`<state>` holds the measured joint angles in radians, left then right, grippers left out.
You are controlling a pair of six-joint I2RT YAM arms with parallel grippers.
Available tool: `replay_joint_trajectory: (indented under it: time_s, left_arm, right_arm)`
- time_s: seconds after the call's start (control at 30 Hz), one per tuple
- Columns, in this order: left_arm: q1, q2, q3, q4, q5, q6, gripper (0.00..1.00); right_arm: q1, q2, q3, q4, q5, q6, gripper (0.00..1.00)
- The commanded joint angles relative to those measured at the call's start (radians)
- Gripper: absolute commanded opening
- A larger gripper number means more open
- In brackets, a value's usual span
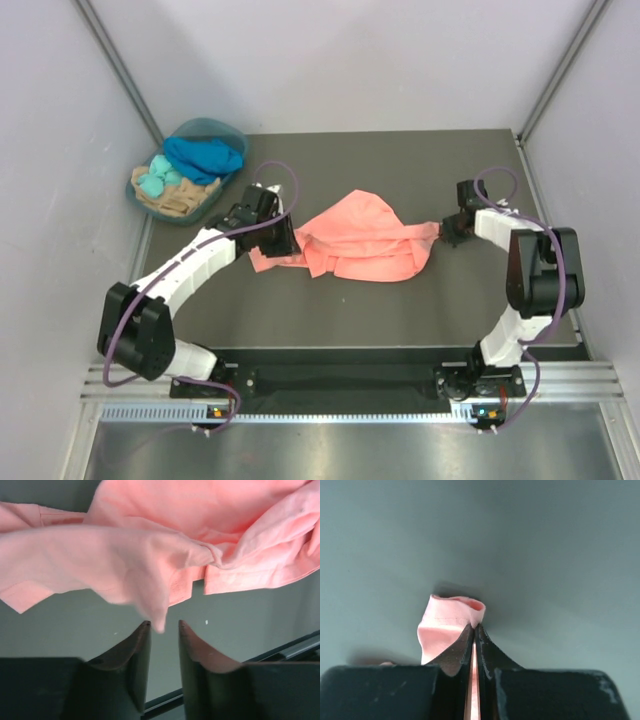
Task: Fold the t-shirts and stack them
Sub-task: Flatten the tshirt out
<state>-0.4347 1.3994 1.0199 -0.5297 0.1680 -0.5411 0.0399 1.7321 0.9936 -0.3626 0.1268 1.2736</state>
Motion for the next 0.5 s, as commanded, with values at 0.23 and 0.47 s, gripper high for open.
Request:
replay_joint_trajectory:
  time_s: [0.23,0.47]
  left_arm:
    - [0.126,-0.053,0.0,-0.079,-0.073,-0.057,0.43]
    - [0.254,-0.135,-0.208,0.038,-0.065,-0.138,0.37]
  right_arm:
    - [-0.103,-0.196,-0.044,-0.044,0.162,-0.169,0.0]
    - [-0.106,-0.218,-0.05,-0.026,0.148,-0.233,0.0]
